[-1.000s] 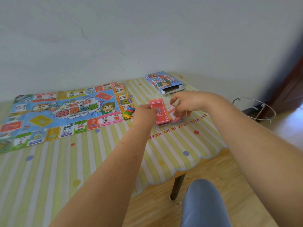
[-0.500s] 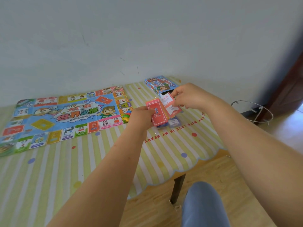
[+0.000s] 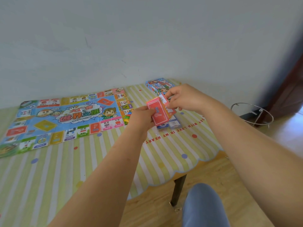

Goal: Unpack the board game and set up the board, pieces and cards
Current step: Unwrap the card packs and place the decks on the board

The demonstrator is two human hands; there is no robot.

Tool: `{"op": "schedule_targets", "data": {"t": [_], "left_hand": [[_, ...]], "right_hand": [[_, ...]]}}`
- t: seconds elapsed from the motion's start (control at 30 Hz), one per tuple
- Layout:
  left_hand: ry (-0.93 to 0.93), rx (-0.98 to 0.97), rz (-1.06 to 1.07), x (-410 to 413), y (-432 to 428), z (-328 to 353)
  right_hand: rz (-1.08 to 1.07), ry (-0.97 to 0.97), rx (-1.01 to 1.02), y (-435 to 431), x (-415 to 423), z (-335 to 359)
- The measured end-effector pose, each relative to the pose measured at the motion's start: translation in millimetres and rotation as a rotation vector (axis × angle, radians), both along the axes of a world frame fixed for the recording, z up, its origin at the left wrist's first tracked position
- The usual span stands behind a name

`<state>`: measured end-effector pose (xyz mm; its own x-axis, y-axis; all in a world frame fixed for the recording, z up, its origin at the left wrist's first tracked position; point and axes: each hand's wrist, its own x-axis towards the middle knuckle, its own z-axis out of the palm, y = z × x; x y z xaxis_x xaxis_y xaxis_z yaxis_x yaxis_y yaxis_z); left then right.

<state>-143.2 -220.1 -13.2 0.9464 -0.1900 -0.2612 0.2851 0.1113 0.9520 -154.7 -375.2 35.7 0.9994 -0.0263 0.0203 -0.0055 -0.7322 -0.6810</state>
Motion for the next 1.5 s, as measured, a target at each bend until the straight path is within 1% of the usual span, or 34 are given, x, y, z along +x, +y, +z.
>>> {"op": "schedule_targets", "data": {"t": [0.13,0.33,0.5,0.6,0.67,0.73,0.8,0.9,0.97,1.2,1.4,1.5], "left_hand": [[-0.001,-0.033,0.000,-2,-1,1],[0.002,-0.024,0.032,-2,-3,3],[-0.012,0.013,0.042,-1,-6,4],[-0.016,0.070,0.054,3,-7,3],[-0.006,0.105,0.057,5,-7,1],[0.018,0.133,0.043,7,-7,-2],[0.023,0.168,0.027,7,-7,-4],[-0.006,0.211,0.006,9,-8,-6],[0.007,0.251,0.011,9,-9,-7],[0.039,0.250,0.011,11,-10,-8],[0.028,0.219,0.015,10,-8,-9],[0.026,0.242,0.011,11,-8,-10]], "right_hand": [[0.030,0.011,0.002,3,0,-2],[-0.041,-0.022,0.042,5,0,-4],[-0.053,-0.025,0.039,7,2,-6],[-0.078,-0.036,-0.060,1,5,-9],[-0.071,-0.019,-0.236,-5,6,-10],[-0.039,0.057,-0.412,-11,7,-13],[-0.004,0.168,-0.487,-14,8,-17],[0.027,0.262,-0.542,-16,11,-25],[0.035,0.277,-0.558,-15,13,-27],[0.062,0.345,-0.629,-9,21,-25],[0.056,0.359,-0.621,-8,24,-26],[0.052,0.352,-0.607,-10,24,-26]]}}
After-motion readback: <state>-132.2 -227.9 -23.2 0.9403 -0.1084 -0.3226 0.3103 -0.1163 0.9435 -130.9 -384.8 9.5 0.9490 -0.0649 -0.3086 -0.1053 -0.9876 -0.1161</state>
